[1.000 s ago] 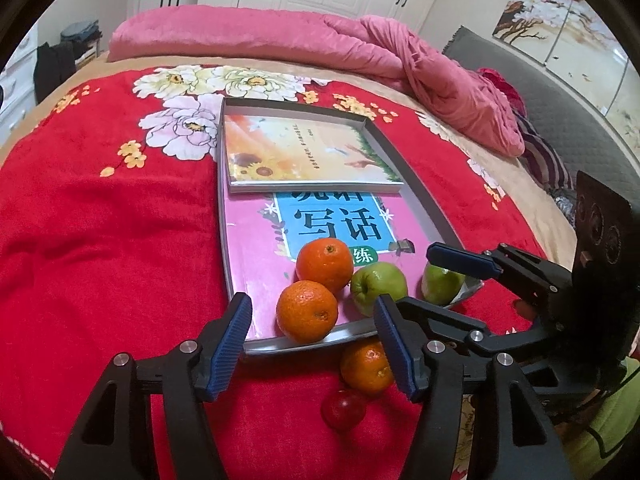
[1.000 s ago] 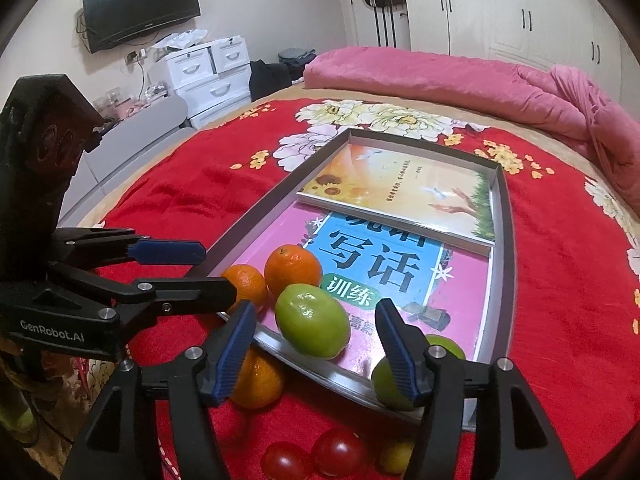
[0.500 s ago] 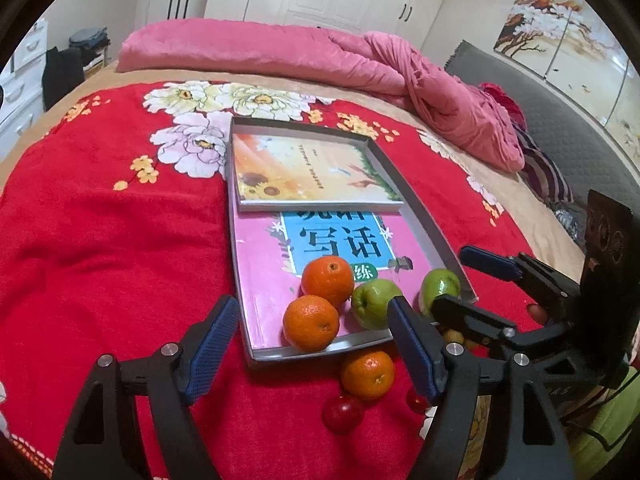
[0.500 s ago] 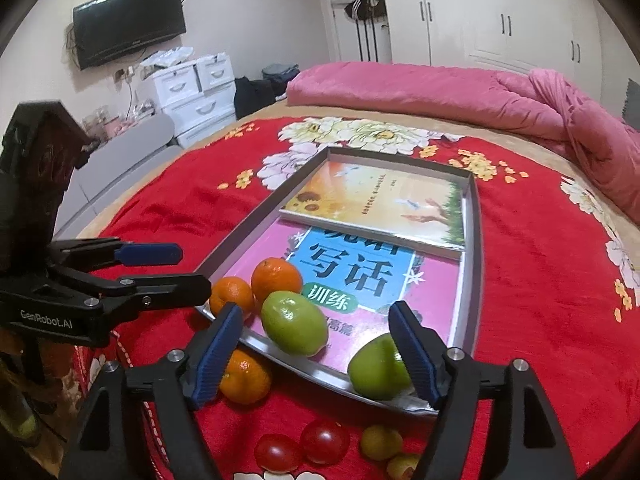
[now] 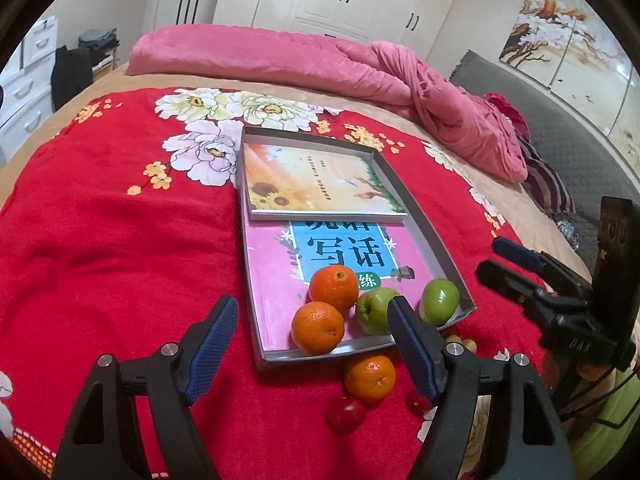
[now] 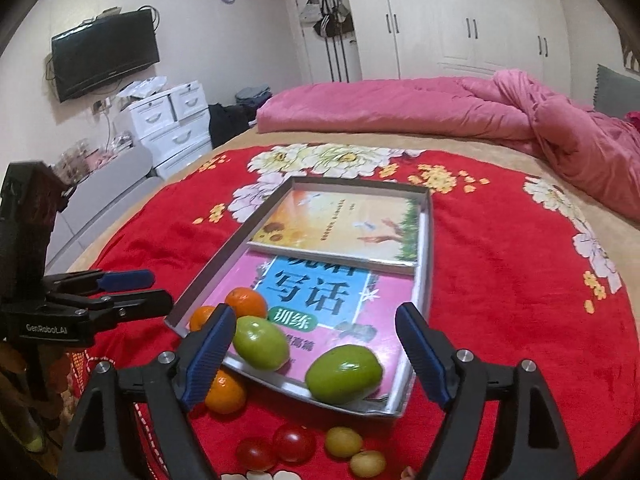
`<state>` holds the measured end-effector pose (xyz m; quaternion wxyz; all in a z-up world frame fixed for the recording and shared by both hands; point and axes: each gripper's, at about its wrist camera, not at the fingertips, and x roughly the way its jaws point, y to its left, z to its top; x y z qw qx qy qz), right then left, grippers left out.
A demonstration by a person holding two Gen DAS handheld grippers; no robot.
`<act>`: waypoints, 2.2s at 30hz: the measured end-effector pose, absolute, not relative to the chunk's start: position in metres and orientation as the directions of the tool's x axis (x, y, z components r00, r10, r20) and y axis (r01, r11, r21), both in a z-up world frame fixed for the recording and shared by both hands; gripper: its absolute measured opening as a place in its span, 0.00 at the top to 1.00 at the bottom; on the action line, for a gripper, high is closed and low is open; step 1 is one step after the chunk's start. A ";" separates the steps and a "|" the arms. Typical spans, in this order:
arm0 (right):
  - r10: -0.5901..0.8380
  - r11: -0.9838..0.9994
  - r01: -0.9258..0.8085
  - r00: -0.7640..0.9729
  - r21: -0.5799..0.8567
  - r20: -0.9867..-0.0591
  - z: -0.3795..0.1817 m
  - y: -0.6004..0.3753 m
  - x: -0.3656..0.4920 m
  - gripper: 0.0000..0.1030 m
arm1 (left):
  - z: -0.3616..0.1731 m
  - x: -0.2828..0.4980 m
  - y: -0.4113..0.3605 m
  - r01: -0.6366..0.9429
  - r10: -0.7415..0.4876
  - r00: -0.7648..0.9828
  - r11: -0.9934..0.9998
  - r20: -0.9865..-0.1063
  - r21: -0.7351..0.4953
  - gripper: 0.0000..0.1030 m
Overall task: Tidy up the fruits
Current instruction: 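Withdraw both open tools from the tray toward the loose fruits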
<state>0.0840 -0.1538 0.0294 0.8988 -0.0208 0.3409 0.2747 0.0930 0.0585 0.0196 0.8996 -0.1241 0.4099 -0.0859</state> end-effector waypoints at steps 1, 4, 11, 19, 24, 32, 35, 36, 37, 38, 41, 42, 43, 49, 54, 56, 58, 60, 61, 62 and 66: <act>0.474 0.854 -0.498 0.625 0.150 -0.621 0.032 -0.158 0.084 0.21 | 0.020 0.092 0.059 0.053 -0.258 0.651 0.954 -0.714 -0.296 0.24; 0.458 0.869 -0.470 0.644 0.155 -0.613 0.037 -0.169 0.086 0.21 | 0.022 0.091 0.060 0.052 -0.255 0.656 0.954 -0.711 -0.294 0.24; 0.423 0.894 -0.420 0.675 0.156 -0.605 0.042 -0.190 0.085 0.20 | 0.025 0.087 0.060 0.060 -0.257 0.659 0.955 -0.707 -0.291 0.24; 0.405 0.899 -0.417 0.679 0.133 -0.612 0.044 -0.197 0.076 0.20 | 0.026 0.084 0.058 0.074 -0.270 0.655 0.953 -0.706 -0.295 0.24; 0.397 0.898 -0.423 0.664 0.119 -0.634 0.039 -0.197 0.068 0.20 | 0.023 0.079 0.050 0.098 -0.293 0.638 0.948 -0.713 -0.302 0.24; 0.395 0.896 -0.428 0.645 0.119 -0.654 0.033 -0.197 0.058 0.20 | 0.022 0.071 0.030 0.161 -0.315 0.618 0.948 -0.720 -0.276 0.24; 0.394 0.892 -0.437 0.636 0.110 -0.664 0.031 -0.195 0.054 0.20 | 0.023 0.069 0.026 0.179 -0.323 0.617 0.946 -0.718 -0.271 0.24; 0.393 0.891 -0.440 0.634 0.107 -0.666 0.030 -0.195 0.053 0.20 | 0.024 0.069 0.025 0.182 -0.325 0.617 0.945 -0.717 -0.272 0.24; 0.392 0.891 -0.442 0.632 0.104 -0.668 0.030 -0.195 0.053 0.20 | 0.024 0.068 0.024 0.187 -0.331 0.615 0.943 -0.716 -0.275 0.24; 0.389 0.890 -0.445 0.631 0.098 -0.671 0.029 -0.194 0.051 0.20 | 0.024 0.067 0.022 0.192 -0.334 0.613 0.942 -0.716 -0.276 0.24; 0.385 0.890 -0.447 0.626 0.092 -0.678 0.027 -0.194 0.048 0.20 | 0.023 0.065 0.017 0.206 -0.345 0.605 0.939 -0.718 -0.277 0.24; 0.384 0.889 -0.448 0.623 0.091 -0.681 0.027 -0.194 0.047 0.20 | 0.023 0.065 0.015 0.213 -0.348 0.602 0.937 -0.719 -0.275 0.24; 0.384 0.889 -0.448 0.619 0.092 -0.685 0.026 -0.194 0.046 0.20 | 0.022 0.064 0.013 0.218 -0.351 0.599 0.936 -0.720 -0.275 0.24; 0.364 0.888 -0.455 0.612 0.063 -0.702 0.023 -0.194 0.040 0.20 | 0.020 0.061 0.004 0.241 -0.375 0.579 0.927 -0.724 -0.288 0.24; 0.359 0.888 -0.454 0.598 0.066 -0.717 0.020 -0.196 0.037 0.20 | 0.019 0.058 0.000 0.246 -0.395 0.566 0.919 -0.724 -0.309 0.24; 0.353 0.888 -0.456 0.589 0.062 -0.727 0.018 -0.196 0.035 0.20 | 0.017 0.057 -0.002 0.251 -0.401 0.556 0.916 -0.728 -0.313 0.24; 0.342 0.887 -0.460 0.587 0.046 -0.734 0.016 -0.195 0.033 0.20 | 0.017 0.056 -0.005 0.257 -0.402 0.552 0.915 -0.730 -0.310 0.24; 0.331 0.885 -0.464 0.582 0.031 -0.742 0.014 -0.193 0.032 0.20 | 0.017 0.055 -0.007 0.264 -0.409 0.545 0.912 -0.732 -0.313 0.24; 0.327 0.885 -0.464 0.581 0.027 -0.745 0.013 -0.193 0.032 0.20 | 0.016 0.054 -0.009 0.267 -0.411 0.542 0.911 -0.733 -0.313 0.24; 0.323 0.886 -0.463 0.577 0.025 -0.750 0.012 -0.193 0.032 0.20 | 0.015 0.053 -0.011 0.270 -0.412 0.537 0.911 -0.736 -0.312 0.24; 0.315 0.887 -0.462 0.567 0.023 -0.761 0.009 -0.193 0.032 0.20 | 0.012 0.051 -0.018 0.283 -0.418 0.516 0.907 -0.748 -0.312 0.24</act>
